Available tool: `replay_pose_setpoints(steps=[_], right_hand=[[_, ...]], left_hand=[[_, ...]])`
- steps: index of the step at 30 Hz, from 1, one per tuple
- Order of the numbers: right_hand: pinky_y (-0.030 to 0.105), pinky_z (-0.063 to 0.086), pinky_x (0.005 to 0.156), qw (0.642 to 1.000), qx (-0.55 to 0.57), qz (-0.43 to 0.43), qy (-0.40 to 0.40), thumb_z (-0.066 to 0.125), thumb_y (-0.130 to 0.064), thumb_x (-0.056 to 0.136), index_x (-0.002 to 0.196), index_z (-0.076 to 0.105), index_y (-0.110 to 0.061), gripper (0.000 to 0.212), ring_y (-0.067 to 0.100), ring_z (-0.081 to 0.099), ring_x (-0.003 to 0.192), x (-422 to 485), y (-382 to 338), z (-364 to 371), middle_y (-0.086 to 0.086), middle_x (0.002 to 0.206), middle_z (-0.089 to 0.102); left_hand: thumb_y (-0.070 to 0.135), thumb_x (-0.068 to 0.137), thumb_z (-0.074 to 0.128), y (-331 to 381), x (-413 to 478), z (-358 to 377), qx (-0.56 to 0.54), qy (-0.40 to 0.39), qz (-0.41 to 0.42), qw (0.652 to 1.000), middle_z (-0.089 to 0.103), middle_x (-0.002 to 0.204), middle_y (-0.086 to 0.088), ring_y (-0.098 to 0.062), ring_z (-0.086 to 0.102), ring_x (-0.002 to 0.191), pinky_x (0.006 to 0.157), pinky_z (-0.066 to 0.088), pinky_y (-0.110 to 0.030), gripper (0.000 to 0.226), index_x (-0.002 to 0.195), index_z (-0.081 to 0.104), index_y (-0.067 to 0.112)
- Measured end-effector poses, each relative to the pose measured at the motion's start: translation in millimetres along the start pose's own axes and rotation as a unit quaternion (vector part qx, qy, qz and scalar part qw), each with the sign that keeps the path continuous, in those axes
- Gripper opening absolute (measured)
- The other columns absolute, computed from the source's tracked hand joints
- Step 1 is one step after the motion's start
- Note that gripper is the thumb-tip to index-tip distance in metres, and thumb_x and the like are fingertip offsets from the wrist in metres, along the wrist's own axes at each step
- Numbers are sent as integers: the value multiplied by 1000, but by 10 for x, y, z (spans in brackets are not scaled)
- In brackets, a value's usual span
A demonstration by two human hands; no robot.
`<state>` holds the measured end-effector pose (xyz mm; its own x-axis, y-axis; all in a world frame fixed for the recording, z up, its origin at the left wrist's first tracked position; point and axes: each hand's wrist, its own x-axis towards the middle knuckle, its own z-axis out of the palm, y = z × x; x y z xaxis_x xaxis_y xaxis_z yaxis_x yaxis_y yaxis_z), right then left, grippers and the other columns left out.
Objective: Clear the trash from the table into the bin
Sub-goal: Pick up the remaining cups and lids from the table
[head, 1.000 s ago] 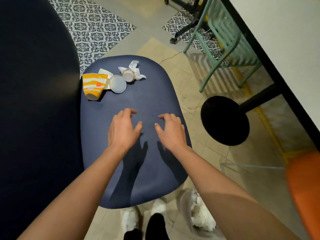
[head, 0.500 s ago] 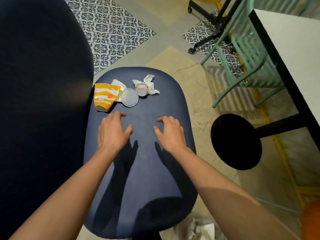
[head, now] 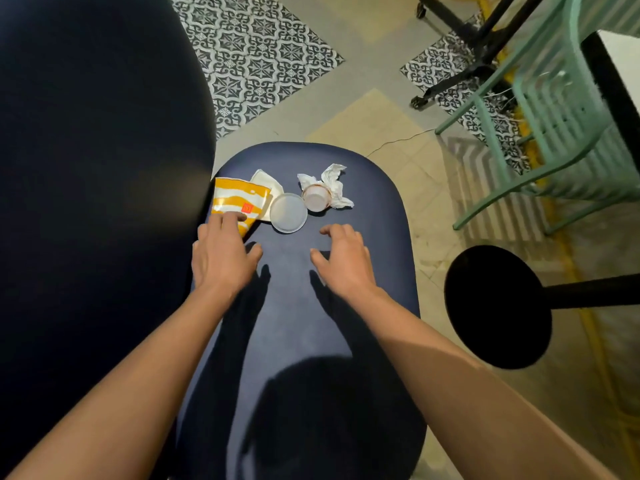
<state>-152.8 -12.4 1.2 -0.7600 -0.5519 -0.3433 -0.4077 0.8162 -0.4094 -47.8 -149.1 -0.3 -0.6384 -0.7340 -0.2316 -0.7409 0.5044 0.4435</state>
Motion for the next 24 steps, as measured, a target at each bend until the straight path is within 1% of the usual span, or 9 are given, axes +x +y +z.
replay_pose_setpoints(steps=[5, 8, 12, 15, 17, 19, 21, 22, 24], right_hand=[[41, 37, 102, 1000, 2, -25, 17, 62, -26, 85, 133, 39, -14, 54, 26, 39, 125, 421, -162, 120, 6, 134, 44], [38, 35, 103, 998, -2, -59, 21, 66, -21, 83, 134, 39, -13, 59, 25, 37, 126, 662, -249, 208, 7, 135, 43], [32, 23, 105, 979, -128, -158, 34, 62, -19, 84, 137, 37, -13, 59, 26, 33, 131, 930, -317, 327, 7, 136, 44], [33, 16, 113, 969, -174, -174, 36, 59, -15, 86, 141, 31, -11, 62, 29, 19, 143, 1098, -342, 447, 8, 141, 42], [34, 11, 116, 963, -204, -175, 29, 56, -14, 88, 141, 31, -7, 59, 30, 16, 144, 1167, -350, 515, 12, 139, 43], [36, 15, 116, 954, -236, -182, 40, 56, -9, 86, 135, 39, -4, 52, 34, 31, 136, 1210, -338, 573, 16, 129, 51], [38, 30, 110, 948, -248, -188, 68, 67, -4, 75, 122, 53, -4, 49, 34, 52, 111, 1210, -321, 614, 15, 107, 60], [36, 35, 104, 949, -239, -189, 83, 71, -3, 68, 116, 57, -4, 49, 31, 57, 98, 1209, -303, 647, 12, 97, 62], [31, 32, 92, 948, -220, -202, 109, 74, 0, 61, 107, 62, -5, 48, 30, 59, 83, 1181, -268, 699, 10, 85, 63]], left_hand=[[26, 82, 66, -87, 407, 62, 5, -13, 8, 1000, 45, 132, -11, -32, 42, 120, 94, 40, -44, 56, 131, 41, 14], [26, 81, 67, -163, 597, 146, 12, -30, 8, 999, 43, 133, -11, -33, 41, 121, 95, 39, -44, 60, 133, 38, 14], [28, 77, 71, -233, 752, 271, 32, -54, 12, 998, 42, 131, -9, -31, 40, 121, 95, 40, -43, 67, 133, 36, 15], [31, 75, 72, -285, 813, 361, 45, -65, 20, 997, 41, 131, -8, -30, 39, 122, 95, 39, -43, 71, 133, 34, 16], [32, 73, 72, -306, 832, 413, 56, -59, 23, 996, 40, 131, -7, -31, 39, 121, 94, 39, -43, 73, 133, 34, 16], [32, 74, 72, -311, 838, 455, 67, -50, 18, 996, 41, 131, -8, -31, 40, 119, 93, 39, -43, 73, 134, 33, 16], [28, 77, 70, -307, 831, 476, 73, -36, 12, 997, 42, 130, -10, -33, 43, 117, 90, 40, -45, 70, 134, 32, 15], [25, 79, 68, -313, 826, 489, 74, -25, 9, 997, 43, 129, -11, -33, 44, 115, 89, 40, -46, 66, 133, 32, 14], [19, 82, 62, -336, 810, 505, 75, -7, 7, 997, 45, 127, -12, -35, 47, 112, 86, 42, -46, 57, 131, 34, 12]])
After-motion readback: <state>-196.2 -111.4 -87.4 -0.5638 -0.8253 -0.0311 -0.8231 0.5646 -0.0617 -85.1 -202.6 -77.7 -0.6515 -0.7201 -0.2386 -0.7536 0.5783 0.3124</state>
